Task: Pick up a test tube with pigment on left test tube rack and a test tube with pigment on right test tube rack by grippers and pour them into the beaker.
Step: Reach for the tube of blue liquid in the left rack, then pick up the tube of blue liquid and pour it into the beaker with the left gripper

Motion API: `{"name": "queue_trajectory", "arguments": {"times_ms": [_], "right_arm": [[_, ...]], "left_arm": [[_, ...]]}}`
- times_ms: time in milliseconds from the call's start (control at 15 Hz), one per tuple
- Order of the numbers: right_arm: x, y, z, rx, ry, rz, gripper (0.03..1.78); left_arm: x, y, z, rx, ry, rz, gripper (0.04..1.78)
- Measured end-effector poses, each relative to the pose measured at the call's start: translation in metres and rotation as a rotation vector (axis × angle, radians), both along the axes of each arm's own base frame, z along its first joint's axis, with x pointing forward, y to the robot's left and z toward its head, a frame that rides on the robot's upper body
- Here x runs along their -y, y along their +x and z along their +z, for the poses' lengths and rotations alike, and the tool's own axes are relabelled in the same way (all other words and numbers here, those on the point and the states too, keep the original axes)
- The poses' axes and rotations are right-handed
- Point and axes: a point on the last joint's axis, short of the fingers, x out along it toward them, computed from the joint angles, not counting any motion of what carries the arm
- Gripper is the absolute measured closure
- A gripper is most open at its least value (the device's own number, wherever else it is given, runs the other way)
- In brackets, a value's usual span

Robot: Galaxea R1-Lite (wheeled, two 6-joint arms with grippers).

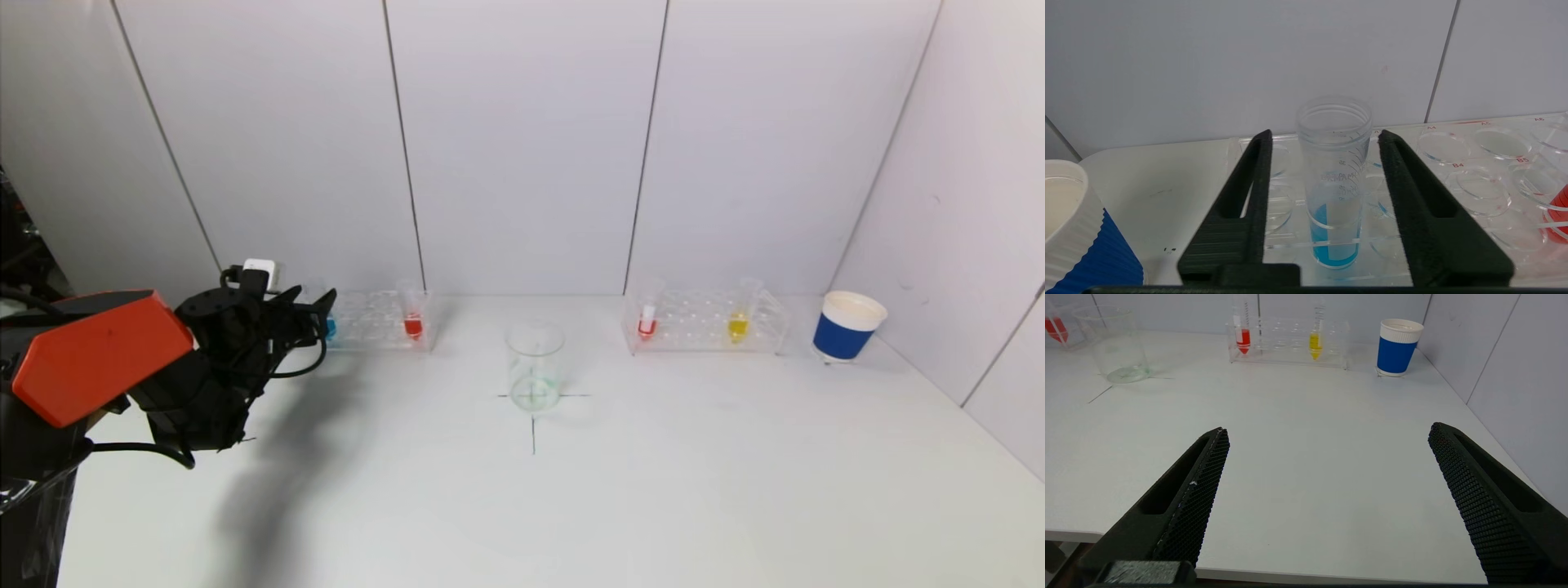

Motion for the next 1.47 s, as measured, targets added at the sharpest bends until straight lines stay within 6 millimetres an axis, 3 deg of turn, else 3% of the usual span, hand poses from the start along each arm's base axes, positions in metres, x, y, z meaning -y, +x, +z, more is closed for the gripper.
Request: {"name": "queue_trajectory", "arguments": {"times_ms": [133,267,1067,1467], "right_arm": [[0.000,0.000,0.000,0.000,0.000,0.000,0.04],[0.000,0.000,0.000,0.000,0.000,0.000,0.04],[0.000,0.000,0.000,0.000,0.000,0.000,0.04],[0.000,0.000,0.000,0.000,0.000,0.000,0.04]], "left_arm": [[0.000,0.000,0.000,0.000,0.000,-0.002,1.30],[0.000,0.000,0.000,0.000,-0.001,-0.002,1.39],[0.000,0.000,0.002,0.006,-0.002,0.000,1.39],[0.001,-0.004,0.027,0.010,0.000,-0.002,1.39]]}}
